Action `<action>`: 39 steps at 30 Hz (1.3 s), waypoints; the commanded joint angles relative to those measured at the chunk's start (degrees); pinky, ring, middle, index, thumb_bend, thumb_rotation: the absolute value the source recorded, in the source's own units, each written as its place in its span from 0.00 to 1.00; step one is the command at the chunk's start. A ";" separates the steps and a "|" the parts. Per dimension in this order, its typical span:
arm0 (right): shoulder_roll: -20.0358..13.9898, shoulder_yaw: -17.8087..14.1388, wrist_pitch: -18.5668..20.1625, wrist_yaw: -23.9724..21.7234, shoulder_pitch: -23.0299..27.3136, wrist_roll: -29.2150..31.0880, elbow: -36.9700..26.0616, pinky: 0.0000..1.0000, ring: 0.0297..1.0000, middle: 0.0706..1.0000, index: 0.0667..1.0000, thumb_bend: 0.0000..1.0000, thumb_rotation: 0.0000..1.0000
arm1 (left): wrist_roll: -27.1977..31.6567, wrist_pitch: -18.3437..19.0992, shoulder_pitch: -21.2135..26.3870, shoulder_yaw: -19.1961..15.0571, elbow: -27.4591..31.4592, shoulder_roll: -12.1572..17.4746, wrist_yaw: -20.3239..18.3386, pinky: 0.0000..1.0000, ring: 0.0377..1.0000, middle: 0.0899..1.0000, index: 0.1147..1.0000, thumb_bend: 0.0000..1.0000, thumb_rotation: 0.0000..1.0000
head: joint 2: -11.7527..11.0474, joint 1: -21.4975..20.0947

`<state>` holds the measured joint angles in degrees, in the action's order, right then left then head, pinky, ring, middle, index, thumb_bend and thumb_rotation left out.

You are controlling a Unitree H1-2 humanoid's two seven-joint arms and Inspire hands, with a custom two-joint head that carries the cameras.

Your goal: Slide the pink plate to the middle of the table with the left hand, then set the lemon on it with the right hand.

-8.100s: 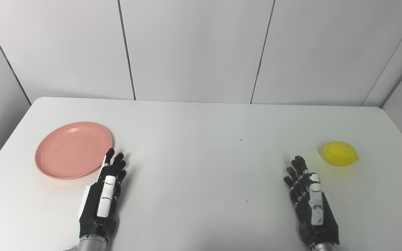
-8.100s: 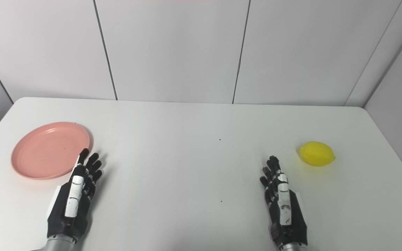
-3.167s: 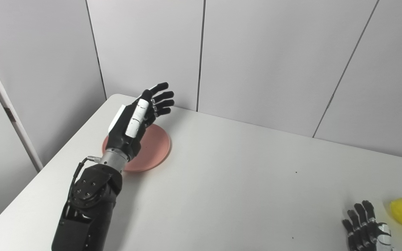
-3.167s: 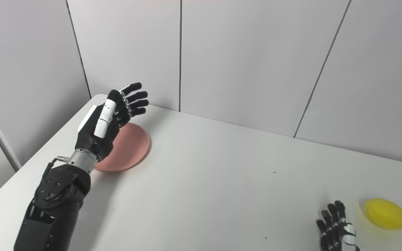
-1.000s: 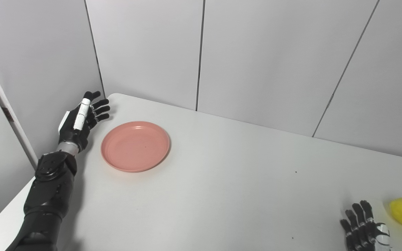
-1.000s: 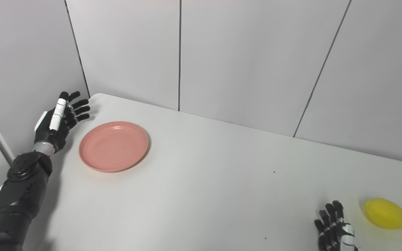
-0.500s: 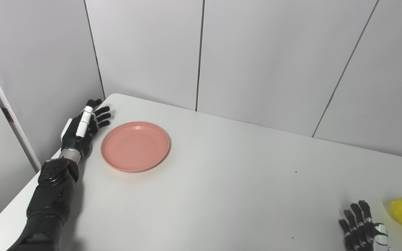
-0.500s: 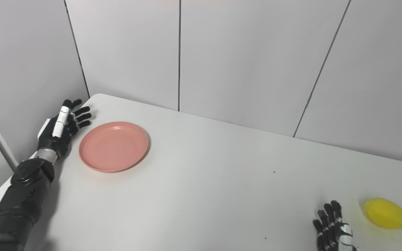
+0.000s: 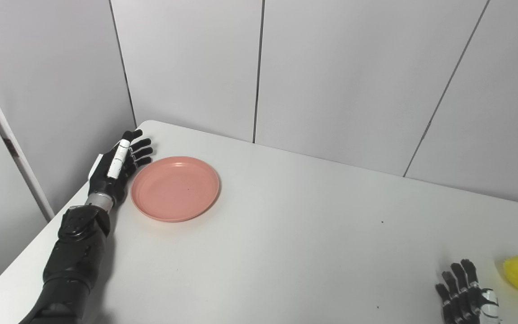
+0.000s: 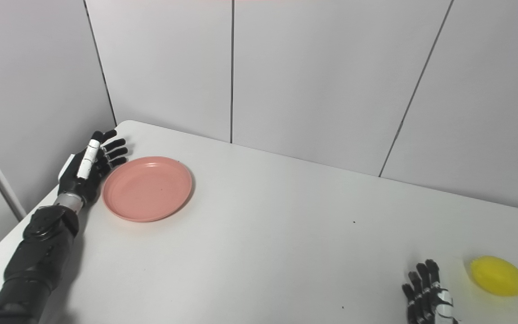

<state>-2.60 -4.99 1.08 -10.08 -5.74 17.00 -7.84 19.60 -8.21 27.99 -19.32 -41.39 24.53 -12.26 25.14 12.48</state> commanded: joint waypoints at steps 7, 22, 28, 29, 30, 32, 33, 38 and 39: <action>0.94 0.52 0.80 0.21 -1.43 0.89 1.27 1.00 1.00 1.00 1.00 0.59 1.00 | -0.13 4.08 -0.30 0.58 7.17 -0.74 1.24 0.77 0.77 0.76 0.80 0.84 0.82 | 0.00 -0.21; 1.00 0.70 0.83 0.37 -1.75 0.66 0.76 1.00 1.00 1.00 1.00 0.61 1.00 | -0.21 8.42 -2.55 1.81 16.21 -3.26 2.73 0.73 0.75 0.75 0.78 0.84 0.80 | 0.41 -0.38; 1.13 0.70 0.96 0.50 -1.54 1.33 0.97 1.00 1.00 1.00 1.00 0.62 1.00 | -0.38 10.88 -3.54 1.91 19.16 -4.69 4.28 0.73 0.75 0.75 0.79 0.82 0.81 | 0.38 -0.34; 1.22 0.68 1.07 0.61 -1.55 1.36 0.88 1.00 1.00 1.00 1.00 0.62 1.00 | -0.60 11.05 -3.83 2.20 19.67 -4.82 4.29 0.73 0.76 0.75 0.79 0.82 0.81 | 0.46 -0.44; 1.27 0.67 1.14 0.70 -1.57 1.38 0.81 1.00 1.00 1.00 1.00 0.62 1.00 | -0.77 11.15 -4.03 2.40 20.00 -4.90 4.27 0.74 0.76 0.75 0.79 0.82 0.82 | 0.46 -0.44; 1.29 0.77 0.98 0.77 -1.70 1.16 0.59 1.00 1.00 1.00 1.00 0.61 1.00 | -1.10 11.88 -4.49 2.73 21.14 -5.26 4.77 0.76 0.76 0.74 0.79 0.84 0.81 | 0.54 -0.52; 1.21 0.86 1.01 0.77 -1.77 1.01 0.45 1.00 1.00 1.00 1.00 0.61 1.00 | -1.10 12.14 -4.64 2.75 21.48 -5.49 4.94 0.76 0.76 0.74 0.79 0.85 0.81 | 0.62 -0.52; 1.20 0.91 1.01 0.54 -1.78 1.52 0.34 1.00 1.00 1.00 1.00 0.61 1.00 | -1.28 13.68 -5.44 3.07 23.57 -6.63 5.74 0.76 0.76 0.73 0.76 0.84 0.79 | 0.79 -0.47; 1.17 0.93 0.94 0.47 -1.80 1.56 0.34 1.00 1.00 1.00 1.00 0.61 1.00 | -1.36 13.90 -5.53 3.07 23.84 -6.75 5.83 0.76 0.76 0.73 0.76 0.84 0.79 | 0.79 -0.47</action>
<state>-2.17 -4.60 1.18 -9.36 -6.03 17.44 -8.62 18.42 5.82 21.25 -16.51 -19.56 17.37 -6.68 25.84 12.04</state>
